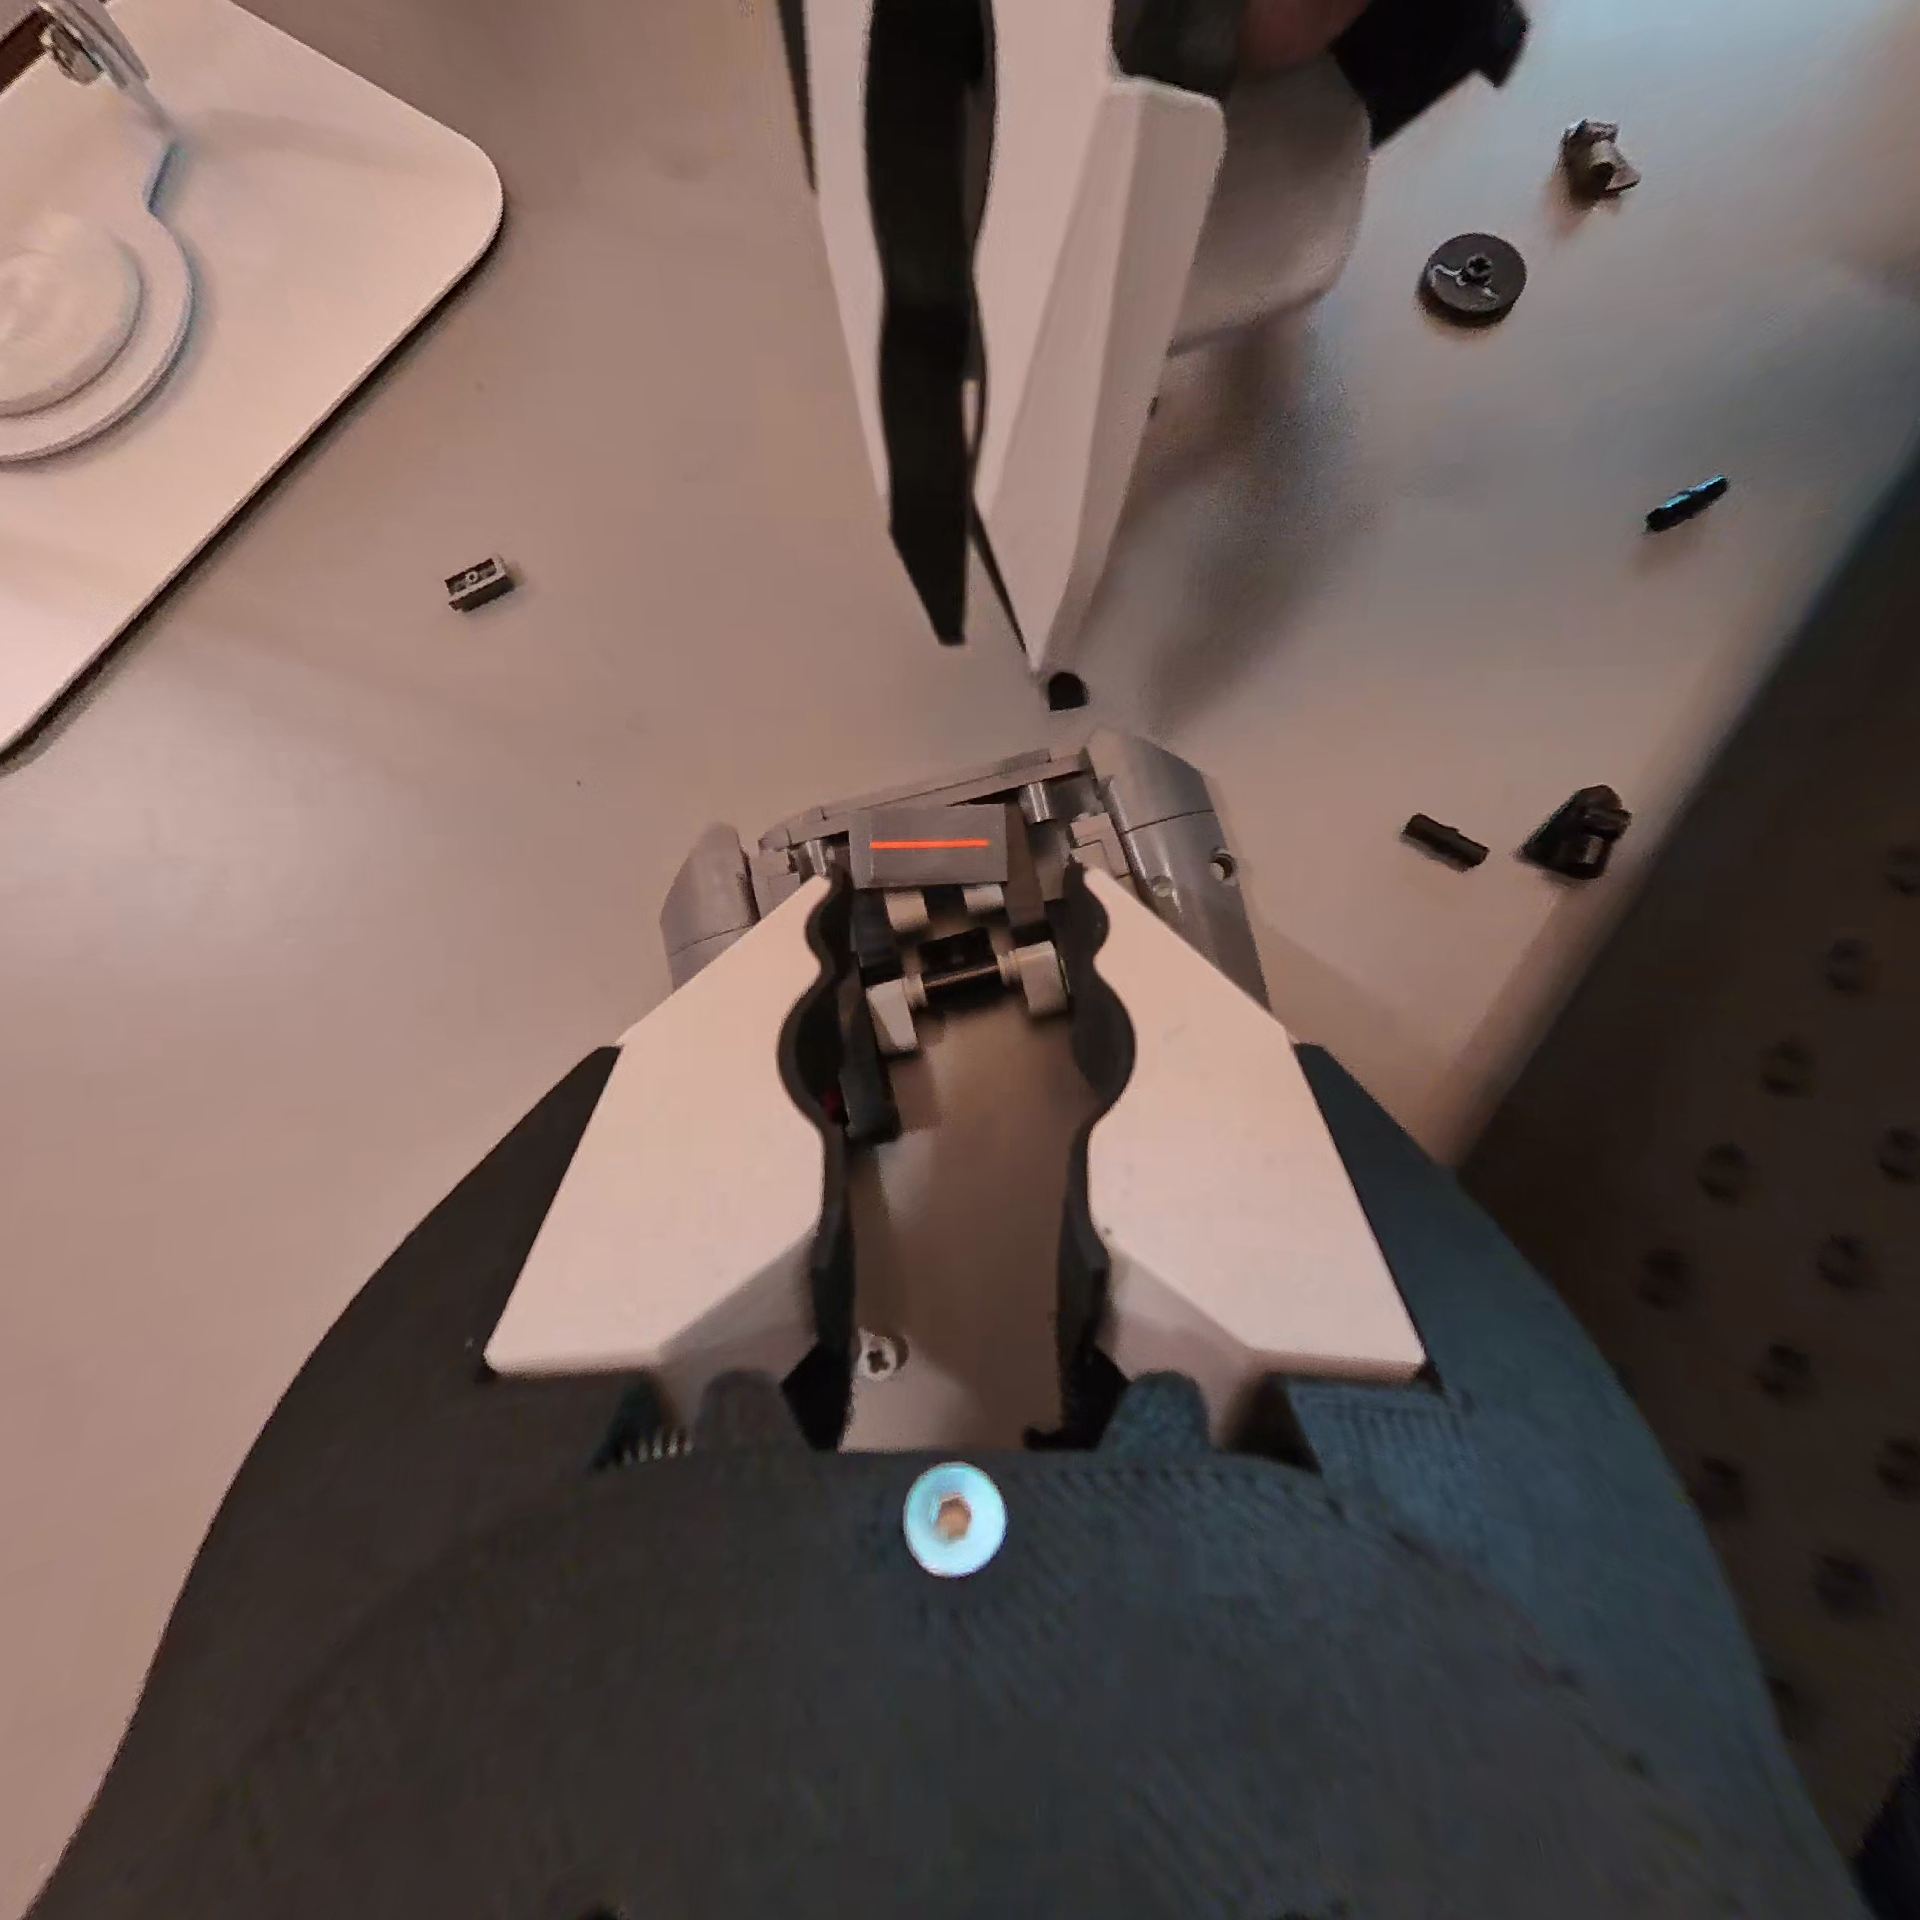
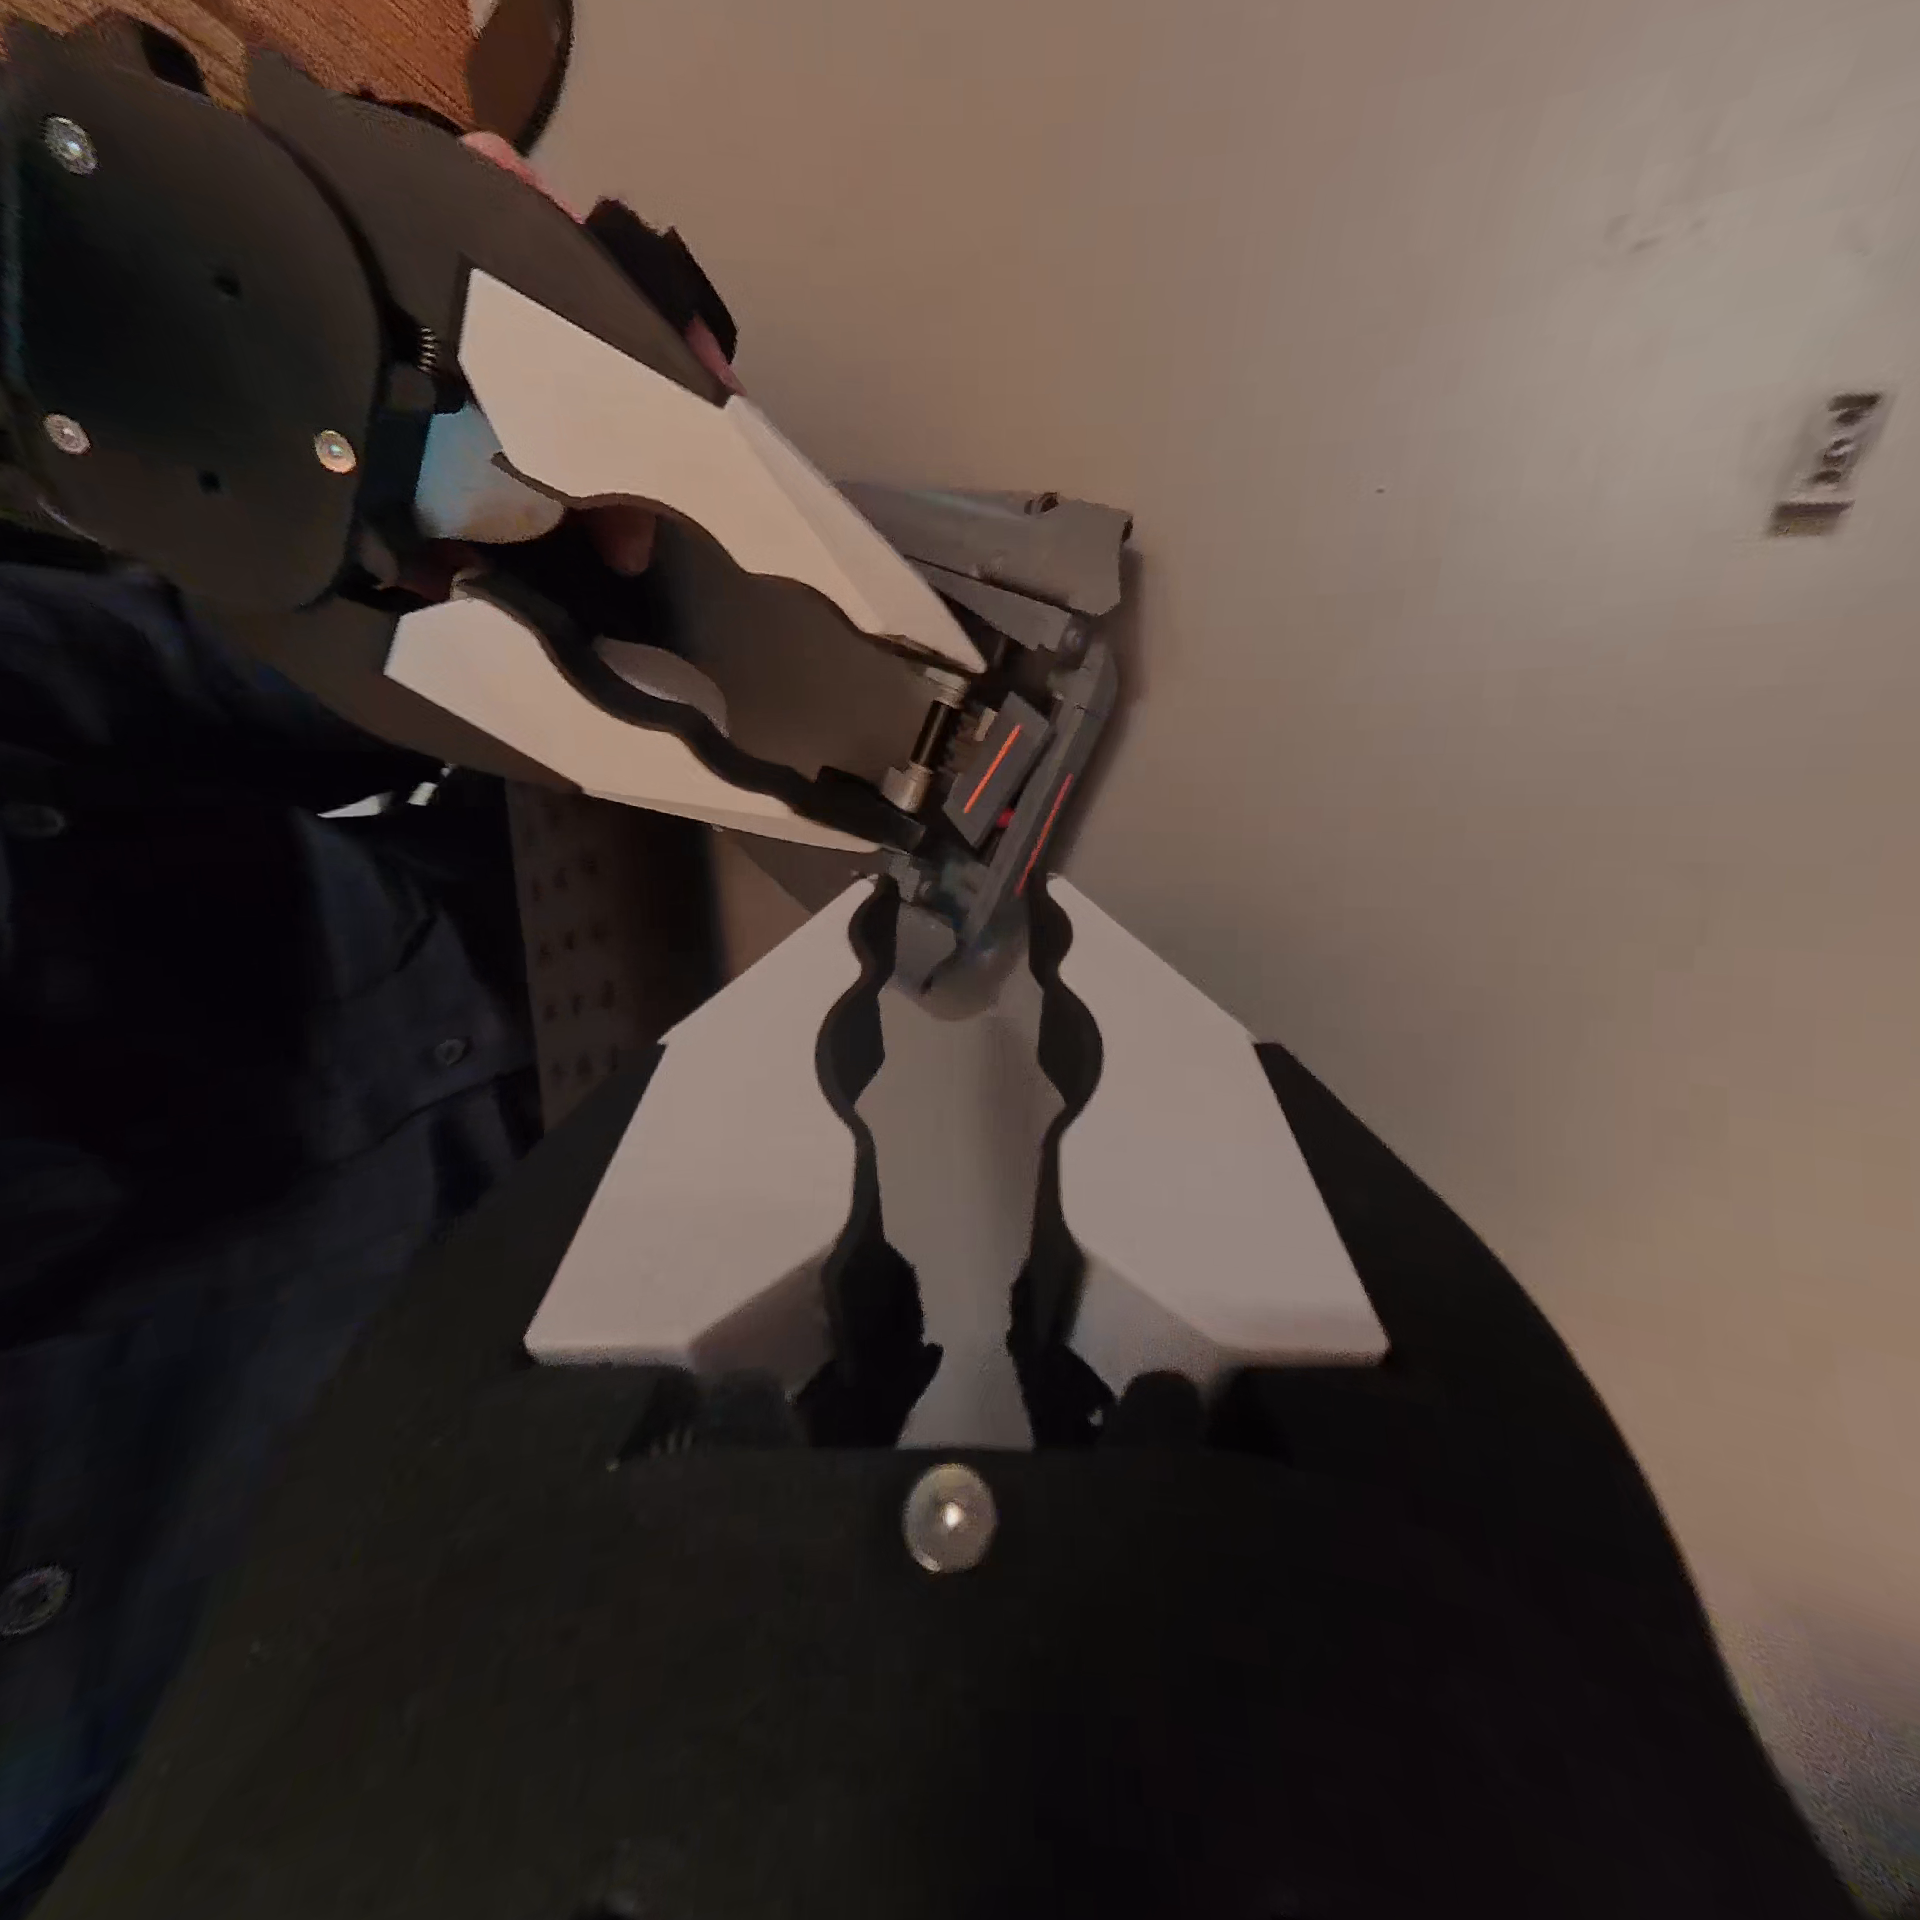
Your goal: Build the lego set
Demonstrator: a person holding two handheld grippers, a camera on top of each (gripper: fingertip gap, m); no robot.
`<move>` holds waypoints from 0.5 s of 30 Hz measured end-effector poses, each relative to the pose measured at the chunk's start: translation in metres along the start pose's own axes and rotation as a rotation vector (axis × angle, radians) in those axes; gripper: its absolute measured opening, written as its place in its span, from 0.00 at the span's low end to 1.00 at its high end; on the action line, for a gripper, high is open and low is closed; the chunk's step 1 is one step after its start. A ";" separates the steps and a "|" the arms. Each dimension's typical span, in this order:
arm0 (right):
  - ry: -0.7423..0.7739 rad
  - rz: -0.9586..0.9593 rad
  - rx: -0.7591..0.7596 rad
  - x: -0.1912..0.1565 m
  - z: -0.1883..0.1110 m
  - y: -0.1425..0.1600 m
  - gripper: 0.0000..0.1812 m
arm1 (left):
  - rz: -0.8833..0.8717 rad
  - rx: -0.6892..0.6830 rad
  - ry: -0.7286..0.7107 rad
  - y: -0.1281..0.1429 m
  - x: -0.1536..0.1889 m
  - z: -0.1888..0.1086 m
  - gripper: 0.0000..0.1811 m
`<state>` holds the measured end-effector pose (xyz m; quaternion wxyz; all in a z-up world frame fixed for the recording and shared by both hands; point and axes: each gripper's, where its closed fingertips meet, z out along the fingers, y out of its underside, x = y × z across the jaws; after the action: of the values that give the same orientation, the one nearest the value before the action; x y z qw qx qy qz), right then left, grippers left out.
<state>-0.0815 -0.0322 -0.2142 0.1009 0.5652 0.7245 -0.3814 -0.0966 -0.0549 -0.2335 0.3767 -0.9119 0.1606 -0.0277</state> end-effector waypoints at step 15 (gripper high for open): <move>0.052 -0.009 0.007 0.011 0.019 -0.001 0.05 | 0.006 -0.051 -0.020 0.001 -0.002 0.011 0.12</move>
<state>-0.0913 -0.0367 -0.2330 0.0783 0.5720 0.7282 -0.3694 -0.0972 -0.0480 -0.2418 0.3548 -0.9210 0.1604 -0.0131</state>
